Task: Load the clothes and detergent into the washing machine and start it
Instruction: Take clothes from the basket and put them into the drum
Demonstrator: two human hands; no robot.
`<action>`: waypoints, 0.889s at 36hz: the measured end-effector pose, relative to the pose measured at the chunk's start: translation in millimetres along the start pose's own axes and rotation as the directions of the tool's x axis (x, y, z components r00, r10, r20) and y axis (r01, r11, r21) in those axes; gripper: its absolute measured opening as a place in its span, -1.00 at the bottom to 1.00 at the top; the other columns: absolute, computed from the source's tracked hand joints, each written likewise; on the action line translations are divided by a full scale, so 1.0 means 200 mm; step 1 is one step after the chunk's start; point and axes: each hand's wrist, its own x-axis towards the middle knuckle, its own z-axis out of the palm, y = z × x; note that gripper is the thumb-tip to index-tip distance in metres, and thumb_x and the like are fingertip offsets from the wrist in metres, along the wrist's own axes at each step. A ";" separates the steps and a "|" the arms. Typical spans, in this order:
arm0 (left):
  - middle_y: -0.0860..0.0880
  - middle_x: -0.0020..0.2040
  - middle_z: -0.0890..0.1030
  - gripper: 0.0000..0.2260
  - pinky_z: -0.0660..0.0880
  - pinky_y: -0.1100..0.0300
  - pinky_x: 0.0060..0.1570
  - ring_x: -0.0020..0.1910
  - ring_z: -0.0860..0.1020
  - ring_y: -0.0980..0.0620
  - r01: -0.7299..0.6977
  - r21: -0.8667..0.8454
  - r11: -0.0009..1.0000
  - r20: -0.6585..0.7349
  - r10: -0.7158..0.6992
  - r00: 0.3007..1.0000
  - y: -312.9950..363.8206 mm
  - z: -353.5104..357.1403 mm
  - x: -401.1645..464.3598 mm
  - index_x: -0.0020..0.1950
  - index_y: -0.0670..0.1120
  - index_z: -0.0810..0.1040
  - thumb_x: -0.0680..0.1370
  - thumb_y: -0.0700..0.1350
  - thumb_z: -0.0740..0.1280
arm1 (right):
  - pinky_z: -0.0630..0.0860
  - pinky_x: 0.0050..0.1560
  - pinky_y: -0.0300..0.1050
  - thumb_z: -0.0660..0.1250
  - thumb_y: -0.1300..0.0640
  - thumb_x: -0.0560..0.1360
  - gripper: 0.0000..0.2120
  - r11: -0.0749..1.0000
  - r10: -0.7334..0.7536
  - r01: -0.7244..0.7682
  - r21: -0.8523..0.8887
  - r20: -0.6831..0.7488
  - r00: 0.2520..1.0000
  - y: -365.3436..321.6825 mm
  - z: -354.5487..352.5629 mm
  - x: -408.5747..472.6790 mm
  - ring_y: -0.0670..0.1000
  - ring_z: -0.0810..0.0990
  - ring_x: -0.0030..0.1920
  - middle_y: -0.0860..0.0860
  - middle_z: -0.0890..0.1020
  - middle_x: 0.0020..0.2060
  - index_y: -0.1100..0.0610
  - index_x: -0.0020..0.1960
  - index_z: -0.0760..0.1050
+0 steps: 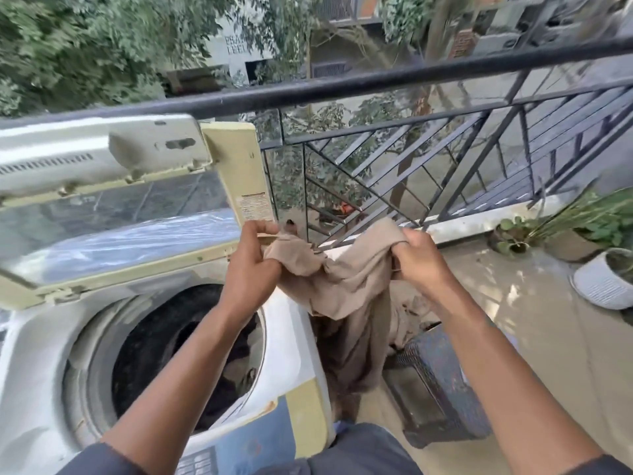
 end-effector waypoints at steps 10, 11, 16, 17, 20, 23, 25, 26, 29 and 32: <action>0.02 0.30 0.64 -0.12 0.68 0.00 0.12 0.22 0.67 0.01 -0.081 -0.145 0.986 0.339 0.127 0.932 0.06 0.18 -0.02 0.56 0.23 0.23 0.44 -0.32 0.58 | 0.63 -0.11 -0.18 0.22 0.22 0.70 -0.76 0.893 -0.361 0.286 0.347 0.174 0.916 -0.49 0.01 -0.25 -0.10 0.70 -0.14 -0.05 0.73 -0.19 0.08 0.01 0.66; -0.06 0.11 0.72 -0.26 0.71 -0.17 -0.05 0.05 0.73 -0.14 -0.063 -0.137 0.989 0.266 0.098 0.959 0.07 0.19 0.00 0.47 0.17 0.38 0.43 -0.39 0.48 | 0.65 -0.02 -0.14 0.25 0.20 0.69 -0.79 0.889 -0.387 0.304 0.343 0.206 0.899 -0.50 0.02 -0.27 -0.07 0.72 -0.06 -0.03 0.75 -0.12 0.07 0.05 0.67; -0.11 -0.35 0.71 -0.72 0.64 -0.07 -0.47 -0.46 0.67 -0.16 -0.049 -0.214 0.976 0.040 0.059 0.997 0.17 0.18 0.03 0.06 -0.03 0.62 0.59 -0.39 0.27 | 0.63 0.13 -0.07 0.31 0.46 0.48 -0.44 0.899 -0.373 0.290 0.329 0.224 0.900 -0.44 0.03 -0.25 -0.11 0.70 0.06 -0.09 0.71 0.03 -0.06 0.33 0.49; -0.06 -0.37 0.69 -0.71 0.61 0.05 -0.51 -0.49 0.66 -0.07 -0.043 -0.243 0.969 0.005 0.045 0.999 0.19 0.17 0.04 0.05 -0.02 0.61 0.60 -0.39 0.26 | 0.64 0.15 -0.02 0.30 0.45 0.43 -0.37 0.913 -0.338 0.281 0.295 0.162 0.927 -0.40 0.04 -0.24 -0.11 0.69 0.08 -0.09 0.69 0.08 -0.15 0.31 0.47; 0.06 -0.38 0.67 -0.77 0.56 0.22 -0.50 -0.47 0.62 0.12 -0.068 -0.299 0.952 -0.067 0.050 0.996 0.23 0.16 0.06 0.10 -0.13 0.63 0.61 -0.40 0.28 | 0.63 0.19 0.03 0.31 0.28 0.33 -0.36 0.972 -0.177 0.174 0.156 0.005 0.984 -0.20 0.12 -0.21 -0.09 0.64 0.13 -0.08 0.62 0.16 -0.20 0.32 0.44; 0.02 -0.35 0.65 -0.89 0.54 0.22 -0.48 -0.44 0.60 0.10 -0.084 -0.337 0.938 -0.095 0.055 0.994 0.27 0.15 0.09 0.08 -0.24 0.63 0.61 -0.36 0.35 | 0.63 0.13 -0.10 0.50 0.22 0.39 -0.31 0.998 -0.017 0.012 0.057 0.100 0.995 0.03 0.21 -0.20 -0.10 0.62 0.12 -0.03 0.59 0.20 -0.10 0.43 0.34; 0.04 -0.39 0.63 -0.89 0.52 0.23 -0.49 -0.47 0.58 0.11 -0.089 -0.369 0.925 -0.096 0.057 0.994 0.30 0.14 0.09 -0.01 -0.17 0.61 0.60 -0.36 0.36 | 0.61 0.19 -0.03 0.58 0.08 0.34 -0.24 0.992 0.090 -0.067 -0.111 0.217 0.972 0.16 0.26 -0.20 -0.03 0.62 0.17 -0.02 0.60 0.20 -0.07 0.43 0.29; 0.05 -0.39 0.63 -0.86 0.51 0.23 -0.48 -0.46 0.58 0.12 -0.100 -0.386 0.917 -0.099 0.066 0.993 0.32 0.14 0.09 -0.05 -0.15 0.61 0.59 -0.37 0.36 | 0.59 0.23 0.01 0.61 -0.03 0.29 -0.19 0.973 0.151 -0.101 -0.209 0.238 0.960 0.21 0.29 -0.20 0.00 0.61 0.21 -0.04 0.60 0.20 -0.04 0.43 0.29; 0.06 -0.44 0.60 -0.85 0.46 0.26 -0.52 -0.50 0.56 0.14 -0.115 -0.433 0.894 -0.085 0.086 0.993 0.39 0.14 0.07 -0.09 -0.17 0.56 0.60 -0.39 0.33 | 0.58 0.26 0.08 0.55 -0.41 0.09 0.08 0.909 0.280 -0.199 -0.366 0.182 0.943 0.32 0.39 -0.21 0.06 0.59 0.30 -0.07 0.57 0.29 -0.04 0.48 0.26; 0.06 -0.47 0.54 -0.75 0.38 0.30 -0.56 -0.54 0.51 0.13 -0.155 -0.451 0.879 -0.115 0.115 0.987 0.42 0.15 0.07 -0.20 -0.13 0.51 0.59 -0.41 0.32 | 0.54 0.18 -0.05 0.43 -0.52 0.22 -0.02 0.892 0.340 -0.282 -0.353 0.116 0.933 0.39 0.48 -0.21 0.10 0.59 0.33 -0.06 0.59 0.33 -0.03 0.48 0.33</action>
